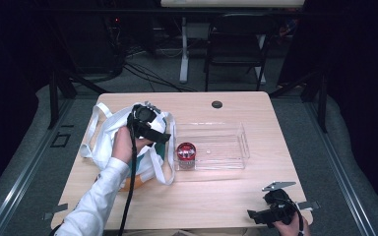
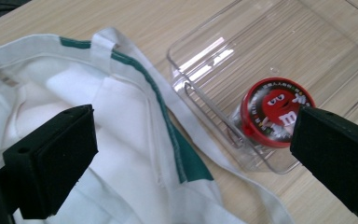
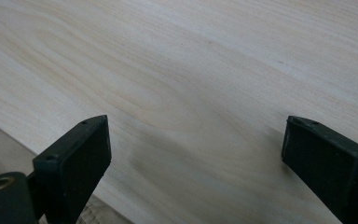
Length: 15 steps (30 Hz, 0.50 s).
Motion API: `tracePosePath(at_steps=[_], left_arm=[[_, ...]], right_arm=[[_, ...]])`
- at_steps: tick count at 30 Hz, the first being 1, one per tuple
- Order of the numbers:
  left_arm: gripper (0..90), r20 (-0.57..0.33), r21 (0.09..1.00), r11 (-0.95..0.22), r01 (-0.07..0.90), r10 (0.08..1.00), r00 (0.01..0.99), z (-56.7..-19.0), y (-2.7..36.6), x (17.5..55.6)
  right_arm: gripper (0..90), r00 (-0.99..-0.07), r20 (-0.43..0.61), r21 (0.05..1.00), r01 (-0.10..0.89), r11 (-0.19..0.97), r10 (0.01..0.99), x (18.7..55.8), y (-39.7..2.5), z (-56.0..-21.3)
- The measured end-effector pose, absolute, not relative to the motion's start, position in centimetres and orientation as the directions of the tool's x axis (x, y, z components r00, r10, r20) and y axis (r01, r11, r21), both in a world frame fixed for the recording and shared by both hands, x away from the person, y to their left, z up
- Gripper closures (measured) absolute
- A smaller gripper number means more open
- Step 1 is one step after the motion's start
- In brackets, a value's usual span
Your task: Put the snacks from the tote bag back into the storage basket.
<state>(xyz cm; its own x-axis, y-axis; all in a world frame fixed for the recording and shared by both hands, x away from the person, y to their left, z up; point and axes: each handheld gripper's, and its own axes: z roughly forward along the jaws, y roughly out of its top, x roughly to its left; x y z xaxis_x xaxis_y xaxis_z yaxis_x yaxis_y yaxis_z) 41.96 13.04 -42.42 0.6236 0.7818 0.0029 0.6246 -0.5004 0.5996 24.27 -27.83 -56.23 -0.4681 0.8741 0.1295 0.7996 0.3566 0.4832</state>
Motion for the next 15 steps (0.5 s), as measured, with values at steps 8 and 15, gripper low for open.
tracePosePath(at_steps=[8, 15], left_arm=[[0.2, 0.044, 0.607, -0.499, 0.618, 0.798, 0.601, -42.7, 16.2, 40.7], [0.2, 0.067, 0.61, -0.487, 0.625, 0.817, 0.572, -43.1, 19.0, 39.1]], right_arm=[[7.5, -0.469, 0.125, 0.478, 0.801, 0.362, 0.874, 24.3, -27.8, -56.2], [7.5, -0.47, 0.123, 0.479, 0.8, 0.363, 0.874, 24.3, -27.8, -56.3]])
